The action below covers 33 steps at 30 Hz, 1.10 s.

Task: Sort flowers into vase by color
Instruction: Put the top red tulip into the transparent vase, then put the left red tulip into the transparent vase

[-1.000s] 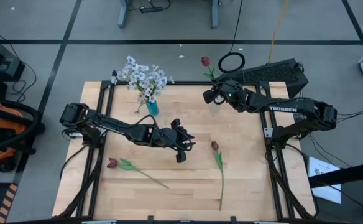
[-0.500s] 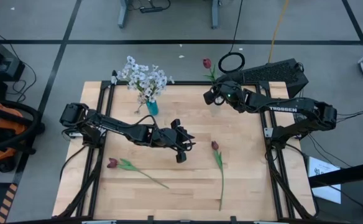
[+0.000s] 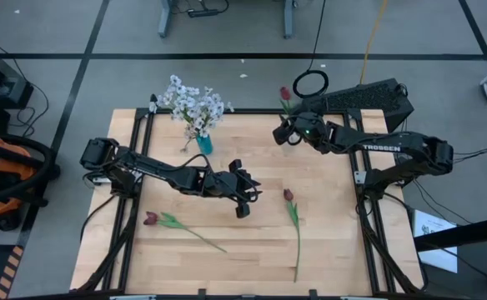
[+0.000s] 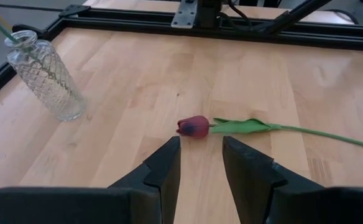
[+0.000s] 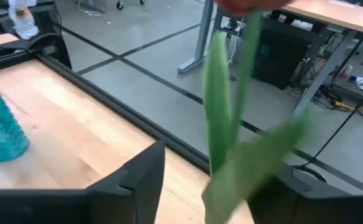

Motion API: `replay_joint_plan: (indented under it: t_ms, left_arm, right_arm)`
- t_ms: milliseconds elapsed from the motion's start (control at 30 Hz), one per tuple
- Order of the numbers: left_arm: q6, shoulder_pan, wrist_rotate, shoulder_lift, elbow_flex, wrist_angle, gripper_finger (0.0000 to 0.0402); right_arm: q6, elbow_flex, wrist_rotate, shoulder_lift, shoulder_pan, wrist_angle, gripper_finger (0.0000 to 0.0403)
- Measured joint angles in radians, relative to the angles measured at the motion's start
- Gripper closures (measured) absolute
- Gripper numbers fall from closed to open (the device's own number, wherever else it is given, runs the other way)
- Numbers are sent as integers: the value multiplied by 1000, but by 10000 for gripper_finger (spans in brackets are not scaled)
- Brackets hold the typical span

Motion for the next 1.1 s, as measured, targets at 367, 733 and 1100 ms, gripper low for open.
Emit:
replay_joint_plan:
  t_ms: [367, 733, 1100]
  left_arm:
    - [0, 5, 0, 0, 0, -17, 277]
    - [-1, 8, 0, 0, 0, -16, 277]
    - [-1, 8, 0, 0, 0, -17, 277]
  right_arm:
    - [76, 1, -2, -86, 2, -211, 145]
    - [66, 1, -4, -195, 52, -257, 121]
    - [85, 1, -66, -344, 125, -411, 113]
